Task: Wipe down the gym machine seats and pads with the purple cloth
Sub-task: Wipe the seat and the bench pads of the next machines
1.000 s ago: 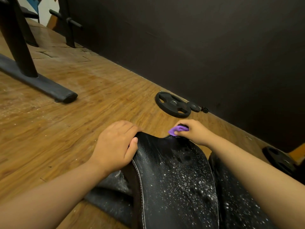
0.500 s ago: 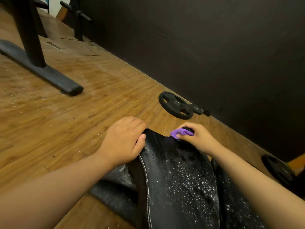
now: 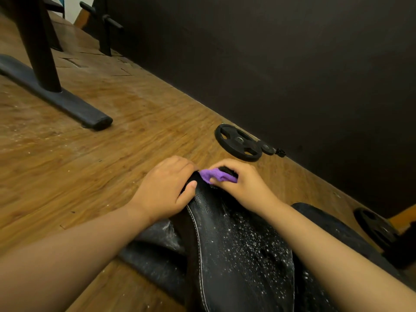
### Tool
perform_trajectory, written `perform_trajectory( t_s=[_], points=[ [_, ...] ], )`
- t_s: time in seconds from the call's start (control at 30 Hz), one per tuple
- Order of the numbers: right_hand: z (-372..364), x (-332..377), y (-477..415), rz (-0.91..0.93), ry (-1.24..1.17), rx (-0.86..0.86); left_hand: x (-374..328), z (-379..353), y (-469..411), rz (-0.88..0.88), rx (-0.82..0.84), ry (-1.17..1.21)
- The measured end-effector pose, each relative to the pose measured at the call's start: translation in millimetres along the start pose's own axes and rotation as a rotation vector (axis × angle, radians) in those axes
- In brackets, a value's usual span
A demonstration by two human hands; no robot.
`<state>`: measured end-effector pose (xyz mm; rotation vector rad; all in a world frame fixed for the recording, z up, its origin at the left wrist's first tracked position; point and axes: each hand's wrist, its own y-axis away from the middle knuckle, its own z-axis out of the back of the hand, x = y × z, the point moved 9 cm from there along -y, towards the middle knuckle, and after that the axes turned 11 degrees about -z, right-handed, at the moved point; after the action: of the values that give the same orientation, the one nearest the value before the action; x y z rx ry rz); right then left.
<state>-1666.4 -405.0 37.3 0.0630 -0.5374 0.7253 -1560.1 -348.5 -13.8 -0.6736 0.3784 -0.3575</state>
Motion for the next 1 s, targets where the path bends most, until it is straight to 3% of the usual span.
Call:
perform_trajectory(
  t_s=[0.33,0.57,0.8,1.0],
  points=[
    [20,-24,100,-0.178,0.049,0.265,-13,8,3,0.02,0.039,-0.02],
    [75,-72,59,-0.324,-0.008,-0.086,-60,7,1,-0.078,0.03,0.066],
    [61,-144,3,-0.519,0.153,-0.047,-50,-3,-16,-0.086,0.079,0.059],
    [54,-146,14,-0.449,0.084,-0.014,-49,-5,-12,-0.087,0.031,0.058]
  ],
)
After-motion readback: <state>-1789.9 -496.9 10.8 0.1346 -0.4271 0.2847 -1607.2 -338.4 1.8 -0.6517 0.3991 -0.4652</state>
